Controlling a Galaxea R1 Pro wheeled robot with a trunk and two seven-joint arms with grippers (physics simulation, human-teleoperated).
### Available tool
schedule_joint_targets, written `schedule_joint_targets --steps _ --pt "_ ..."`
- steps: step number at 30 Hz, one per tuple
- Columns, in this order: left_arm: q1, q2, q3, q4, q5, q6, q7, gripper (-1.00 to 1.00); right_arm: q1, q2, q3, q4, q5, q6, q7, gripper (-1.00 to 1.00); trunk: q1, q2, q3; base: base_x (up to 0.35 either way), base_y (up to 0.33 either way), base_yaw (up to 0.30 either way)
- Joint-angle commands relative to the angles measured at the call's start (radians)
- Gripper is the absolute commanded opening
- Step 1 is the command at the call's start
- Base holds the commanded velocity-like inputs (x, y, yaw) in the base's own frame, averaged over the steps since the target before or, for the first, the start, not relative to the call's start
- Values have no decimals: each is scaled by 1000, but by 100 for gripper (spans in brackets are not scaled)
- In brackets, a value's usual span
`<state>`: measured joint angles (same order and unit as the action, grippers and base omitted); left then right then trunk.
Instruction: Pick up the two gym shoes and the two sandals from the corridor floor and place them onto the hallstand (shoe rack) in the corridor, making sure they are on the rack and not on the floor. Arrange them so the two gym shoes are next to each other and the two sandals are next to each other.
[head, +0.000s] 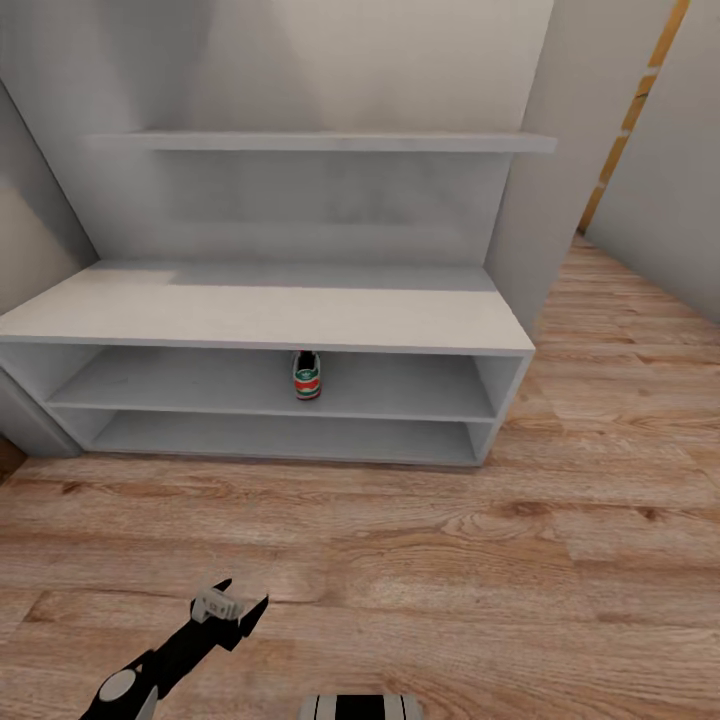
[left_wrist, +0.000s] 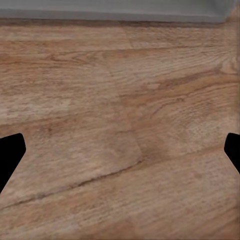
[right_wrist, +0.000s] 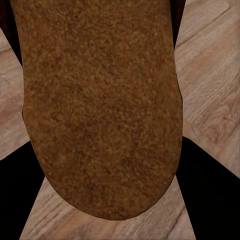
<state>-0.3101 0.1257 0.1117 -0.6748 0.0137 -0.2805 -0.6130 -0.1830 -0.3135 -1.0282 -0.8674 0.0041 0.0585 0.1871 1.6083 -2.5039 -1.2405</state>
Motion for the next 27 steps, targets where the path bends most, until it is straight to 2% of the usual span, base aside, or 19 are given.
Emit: schedule_joint_targets --steps 1,17,27 --pt "0 0 3 2 2 -4 -8 100 -1 1 -4 0 0 6 8 -100 0 0 -1 -28 26 0" --pt "2 1 7 3 3 -5 -12 100 -1 2 -4 14 0 6 9 -100 0 0 -1 -191 181 0" --pt "2 0 44 -5 6 3 -16 100 -1 2 -4 28 0 5 11 -100 0 0 -1 -216 237 0"
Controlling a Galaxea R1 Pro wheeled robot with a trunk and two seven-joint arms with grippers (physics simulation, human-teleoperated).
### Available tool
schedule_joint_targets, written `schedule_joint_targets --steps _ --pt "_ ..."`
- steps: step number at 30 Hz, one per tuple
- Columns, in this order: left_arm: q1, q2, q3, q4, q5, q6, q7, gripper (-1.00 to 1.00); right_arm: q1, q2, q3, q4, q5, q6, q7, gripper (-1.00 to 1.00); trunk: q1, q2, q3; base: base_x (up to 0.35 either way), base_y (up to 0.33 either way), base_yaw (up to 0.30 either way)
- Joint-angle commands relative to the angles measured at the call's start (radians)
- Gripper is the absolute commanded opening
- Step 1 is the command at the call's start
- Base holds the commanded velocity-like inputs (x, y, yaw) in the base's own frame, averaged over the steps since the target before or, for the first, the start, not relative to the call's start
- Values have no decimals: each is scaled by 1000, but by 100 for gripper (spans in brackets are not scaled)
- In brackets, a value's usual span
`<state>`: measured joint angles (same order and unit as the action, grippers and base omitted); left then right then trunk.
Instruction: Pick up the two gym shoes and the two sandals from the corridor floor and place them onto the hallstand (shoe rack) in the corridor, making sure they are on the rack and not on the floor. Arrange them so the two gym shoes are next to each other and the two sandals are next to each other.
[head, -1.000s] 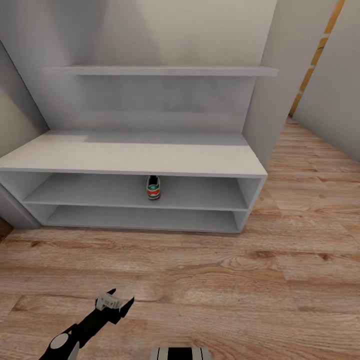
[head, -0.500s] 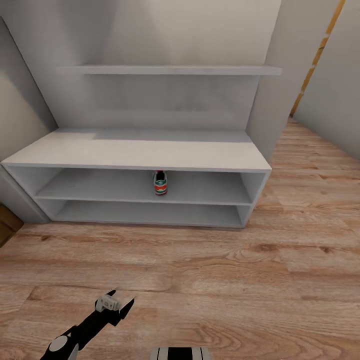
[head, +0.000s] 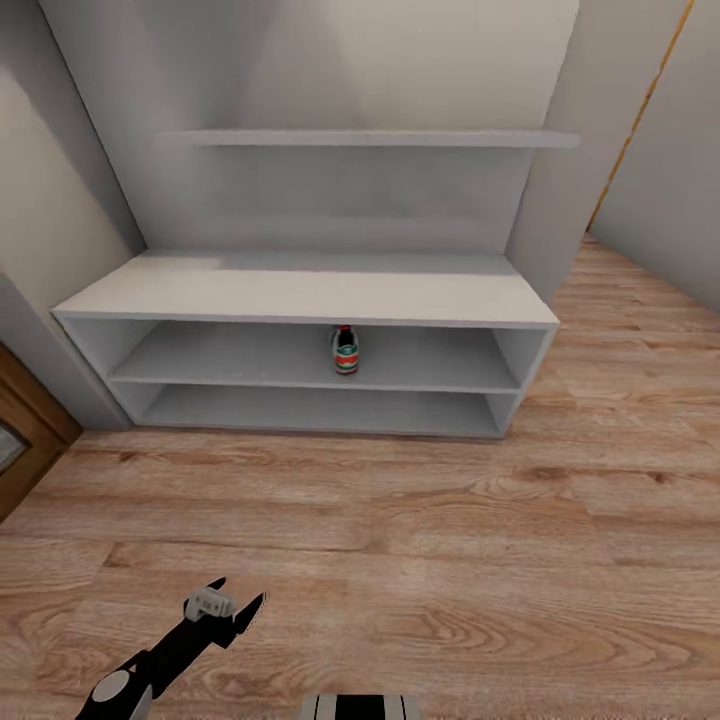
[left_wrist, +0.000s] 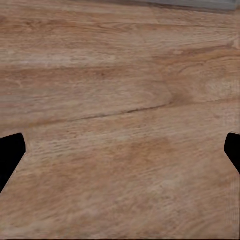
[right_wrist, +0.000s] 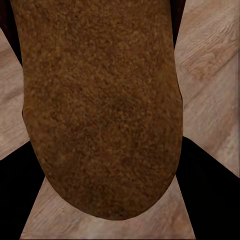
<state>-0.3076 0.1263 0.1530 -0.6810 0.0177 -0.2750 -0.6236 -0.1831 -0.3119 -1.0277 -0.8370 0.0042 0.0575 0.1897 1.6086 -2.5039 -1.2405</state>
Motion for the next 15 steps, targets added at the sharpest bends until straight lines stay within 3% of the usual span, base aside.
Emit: schedule_joint_targets --steps 1,6,15 --pt "-1 0 3 1 2 -2 -6 100 -1 0 -5 -2 0 6 8 -100 0 0 -1 -118 278 0" --pt "-1 0 8 -2 2 -1 -7 100 -1 0 -5 0 0 5 8 -100 0 0 -1 -30 296 0" --pt "-1 -1 8 -5 2 0 -7 100 -1 0 -5 12 0 4 9 -100 0 0 -1 87 306 0"
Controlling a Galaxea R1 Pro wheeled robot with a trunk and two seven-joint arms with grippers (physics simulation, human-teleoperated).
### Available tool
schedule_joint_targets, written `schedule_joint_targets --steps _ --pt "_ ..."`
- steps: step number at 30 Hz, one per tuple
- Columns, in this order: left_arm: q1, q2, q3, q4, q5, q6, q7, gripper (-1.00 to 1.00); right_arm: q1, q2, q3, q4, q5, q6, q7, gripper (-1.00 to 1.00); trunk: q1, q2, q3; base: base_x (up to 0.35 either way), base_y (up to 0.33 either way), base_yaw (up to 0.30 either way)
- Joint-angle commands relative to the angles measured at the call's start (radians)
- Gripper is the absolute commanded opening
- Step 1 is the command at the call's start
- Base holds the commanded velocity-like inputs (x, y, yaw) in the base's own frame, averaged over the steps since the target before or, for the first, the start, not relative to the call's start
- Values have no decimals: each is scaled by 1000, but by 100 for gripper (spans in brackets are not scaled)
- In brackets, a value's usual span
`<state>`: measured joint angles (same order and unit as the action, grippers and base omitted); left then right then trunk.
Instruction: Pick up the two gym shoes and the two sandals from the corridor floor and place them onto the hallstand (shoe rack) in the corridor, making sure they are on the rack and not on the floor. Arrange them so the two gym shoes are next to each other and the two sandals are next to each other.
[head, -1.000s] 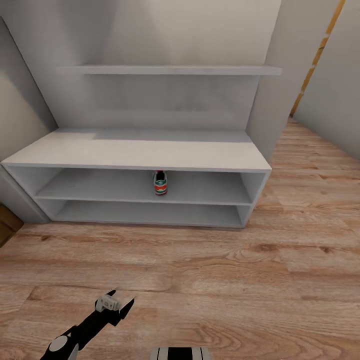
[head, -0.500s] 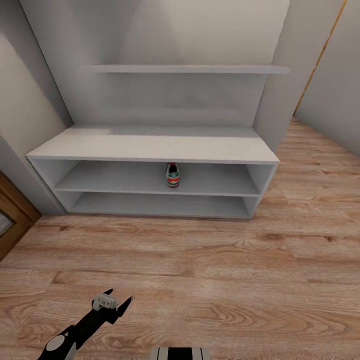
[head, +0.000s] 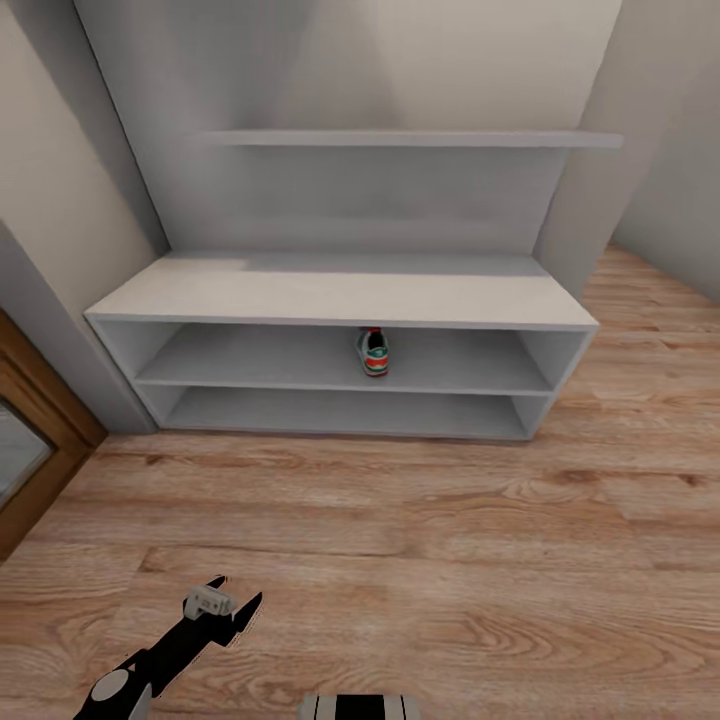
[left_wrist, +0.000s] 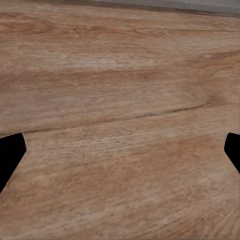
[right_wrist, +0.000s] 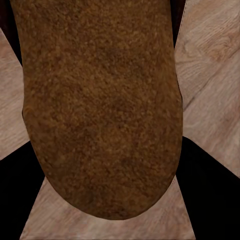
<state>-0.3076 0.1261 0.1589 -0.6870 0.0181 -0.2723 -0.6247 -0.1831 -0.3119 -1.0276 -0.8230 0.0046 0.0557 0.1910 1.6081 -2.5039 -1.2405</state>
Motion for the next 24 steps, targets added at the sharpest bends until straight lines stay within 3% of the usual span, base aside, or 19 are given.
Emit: schedule_joint_targets --steps 1,24 --pt "-1 0 2 2 2 -2 -6 100 -1 0 -5 -2 0 6 8 -100 0 0 -1 101 307 0" --pt "-1 1 8 1 2 -2 -7 100 -1 0 -5 -1 0 7 8 -100 0 0 -1 41 307 0"
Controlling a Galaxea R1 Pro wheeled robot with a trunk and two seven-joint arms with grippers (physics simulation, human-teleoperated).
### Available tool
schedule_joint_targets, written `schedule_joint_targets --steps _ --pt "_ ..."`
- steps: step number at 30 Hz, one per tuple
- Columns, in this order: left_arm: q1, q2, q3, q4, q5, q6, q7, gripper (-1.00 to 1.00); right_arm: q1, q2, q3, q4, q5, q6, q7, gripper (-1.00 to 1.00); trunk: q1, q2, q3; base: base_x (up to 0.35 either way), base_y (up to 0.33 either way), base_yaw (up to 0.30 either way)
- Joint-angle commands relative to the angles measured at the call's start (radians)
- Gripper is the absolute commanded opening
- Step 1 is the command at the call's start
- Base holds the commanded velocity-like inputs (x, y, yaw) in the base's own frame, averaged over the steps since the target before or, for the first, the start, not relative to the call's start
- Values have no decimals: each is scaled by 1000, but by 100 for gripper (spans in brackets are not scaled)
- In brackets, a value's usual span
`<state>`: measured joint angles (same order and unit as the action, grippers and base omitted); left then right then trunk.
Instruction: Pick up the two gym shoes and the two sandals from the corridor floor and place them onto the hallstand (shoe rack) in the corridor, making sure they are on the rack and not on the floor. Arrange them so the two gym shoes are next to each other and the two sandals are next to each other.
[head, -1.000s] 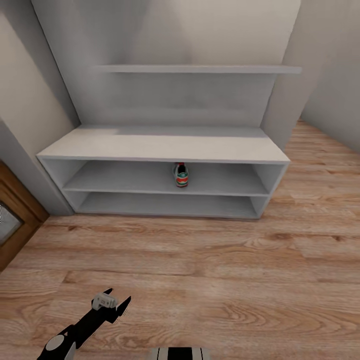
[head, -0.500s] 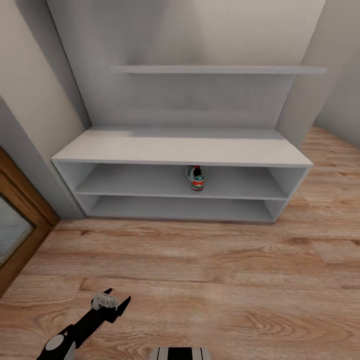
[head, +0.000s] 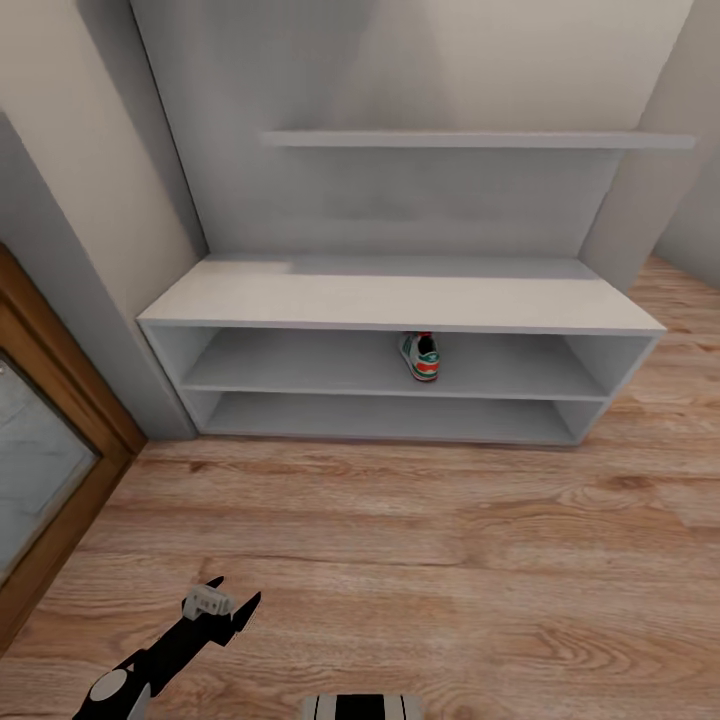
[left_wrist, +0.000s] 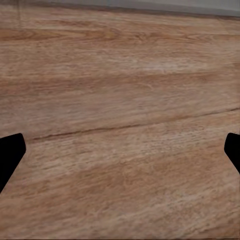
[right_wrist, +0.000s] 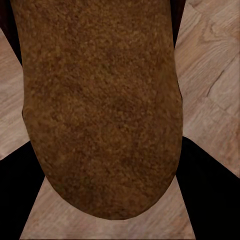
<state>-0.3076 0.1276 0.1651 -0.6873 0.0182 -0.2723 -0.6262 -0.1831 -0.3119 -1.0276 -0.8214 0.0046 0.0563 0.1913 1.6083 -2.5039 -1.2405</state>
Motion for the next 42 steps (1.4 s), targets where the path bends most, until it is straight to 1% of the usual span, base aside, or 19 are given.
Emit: schedule_joint_targets --steps 1,18,29,36,39,40,41,42 --pt "-1 0 2 2 2 -2 -6 100 -1 0 -5 -2 0 6 8 -100 0 0 -1 0 307 0" --pt "-1 0 2 2 2 -2 -6 100 -1 0 -5 -2 0 6 8 -100 0 0 -1 -5 308 -4" --pt "-1 0 2 2 2 -3 -5 100 -1 0 -5 -2 0 5 8 -100 0 0 -1 -110 298 -192" --pt "-1 -2 2 2 2 -5 -4 100 -1 0 -5 0 1 6 8 -100 0 0 -1 -43 84 -66" --pt "-1 -2 2 2 2 -5 -4 100 -1 0 -3 18 6 -4 9 -100 0 0 -1 -3 6 -5" --pt "-1 -2 2 2 2 -5 -4 100 -1 -1 -2 23 10 -13 9 -100 0 0 -1 -2 3 -2" --pt "-1 -2 2 2 2 -5 -3 100 -1 -1 -2 29 25 -43 11 -100 0 0 -1 0 0 0" --pt "-1 -2 2 2 1 -5 -3 100 -1 -1 -2 30 32 -52 11 -100 0 0 -1 0 0 0"
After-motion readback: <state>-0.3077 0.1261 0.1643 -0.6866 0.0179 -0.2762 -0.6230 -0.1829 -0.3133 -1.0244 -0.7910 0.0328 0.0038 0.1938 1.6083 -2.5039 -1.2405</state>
